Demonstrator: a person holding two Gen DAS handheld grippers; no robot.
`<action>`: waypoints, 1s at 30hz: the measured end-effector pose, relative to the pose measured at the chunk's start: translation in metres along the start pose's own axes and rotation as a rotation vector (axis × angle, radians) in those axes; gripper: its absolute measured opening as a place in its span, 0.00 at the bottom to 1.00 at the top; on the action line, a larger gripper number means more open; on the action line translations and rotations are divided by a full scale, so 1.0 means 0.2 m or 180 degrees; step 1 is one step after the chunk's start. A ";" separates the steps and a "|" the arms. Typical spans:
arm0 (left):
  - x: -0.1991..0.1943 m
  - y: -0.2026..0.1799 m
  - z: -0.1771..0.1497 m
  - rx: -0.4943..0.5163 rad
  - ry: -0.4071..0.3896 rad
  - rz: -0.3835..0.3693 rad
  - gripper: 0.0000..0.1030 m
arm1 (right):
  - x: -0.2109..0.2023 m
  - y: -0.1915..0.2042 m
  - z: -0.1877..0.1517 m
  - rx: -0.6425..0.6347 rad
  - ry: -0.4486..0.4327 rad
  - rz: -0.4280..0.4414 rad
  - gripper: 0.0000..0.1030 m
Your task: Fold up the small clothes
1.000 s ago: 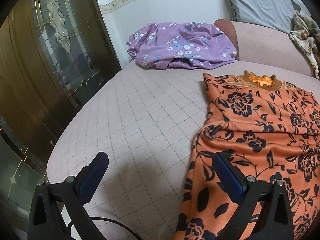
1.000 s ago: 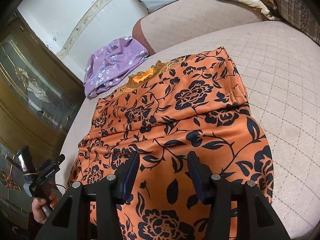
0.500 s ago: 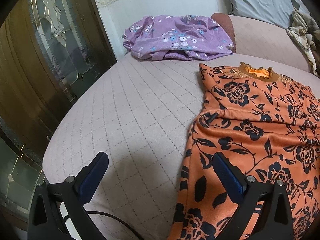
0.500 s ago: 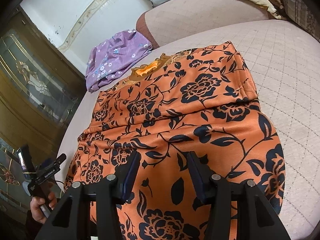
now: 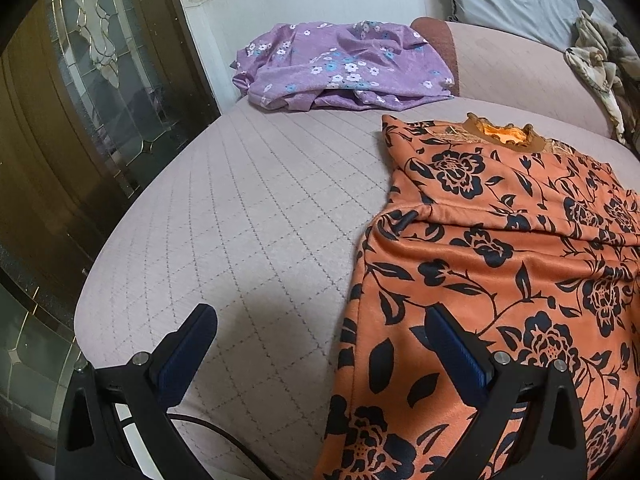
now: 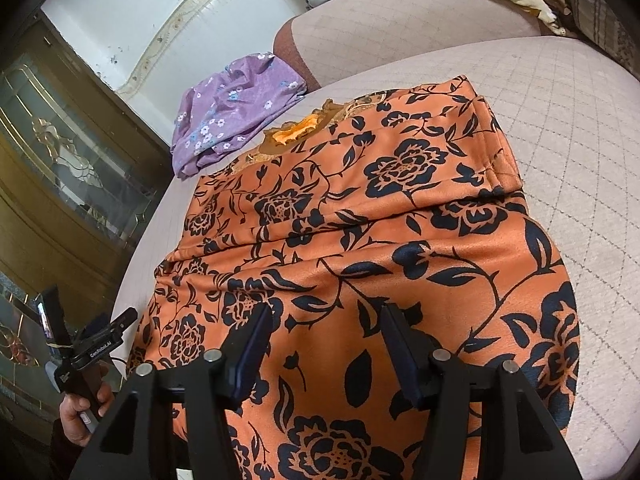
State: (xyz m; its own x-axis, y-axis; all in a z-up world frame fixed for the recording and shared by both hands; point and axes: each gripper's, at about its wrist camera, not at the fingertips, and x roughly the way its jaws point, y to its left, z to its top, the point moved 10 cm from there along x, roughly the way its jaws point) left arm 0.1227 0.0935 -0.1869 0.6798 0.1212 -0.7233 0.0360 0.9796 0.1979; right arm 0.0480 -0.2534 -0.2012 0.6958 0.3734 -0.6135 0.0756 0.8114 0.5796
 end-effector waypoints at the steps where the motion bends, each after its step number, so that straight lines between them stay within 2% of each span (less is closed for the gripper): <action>1: 0.00 0.00 0.00 -0.0004 -0.0001 -0.0006 1.00 | 0.00 0.00 0.00 -0.0008 0.0004 0.0000 0.59; 11: 0.00 -0.03 0.00 0.0023 0.0005 -0.0045 1.00 | 0.02 0.00 -0.01 -0.0015 0.0033 -0.0010 0.59; 15: 0.02 -0.04 -0.02 -0.0006 0.0082 -0.0129 1.00 | 0.03 0.00 -0.01 -0.0026 0.0046 -0.0017 0.59; 23: 0.09 0.12 -0.08 -0.0475 0.0347 -0.0269 1.00 | 0.01 0.00 -0.01 -0.0018 0.0030 -0.0015 0.59; 25: 0.10 0.14 -0.10 -0.0491 0.0372 -0.0279 1.00 | 0.01 -0.01 -0.01 0.0010 0.0026 -0.0007 0.59; 27: 0.09 0.12 -0.12 -0.0422 0.0381 -0.0342 0.98 | 0.02 -0.01 -0.01 0.0021 0.0031 -0.0009 0.59; 30: 0.07 0.07 -0.15 -0.0266 0.0381 -0.0453 0.89 | 0.03 0.01 -0.01 0.0003 0.0044 -0.0005 0.59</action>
State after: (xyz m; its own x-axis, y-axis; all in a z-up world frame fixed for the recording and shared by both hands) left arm 0.1104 0.1134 -0.2147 0.5801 -0.0061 -0.8145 0.0611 0.9975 0.0360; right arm 0.0513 -0.2492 -0.2051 0.6858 0.3782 -0.6218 0.0774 0.8116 0.5790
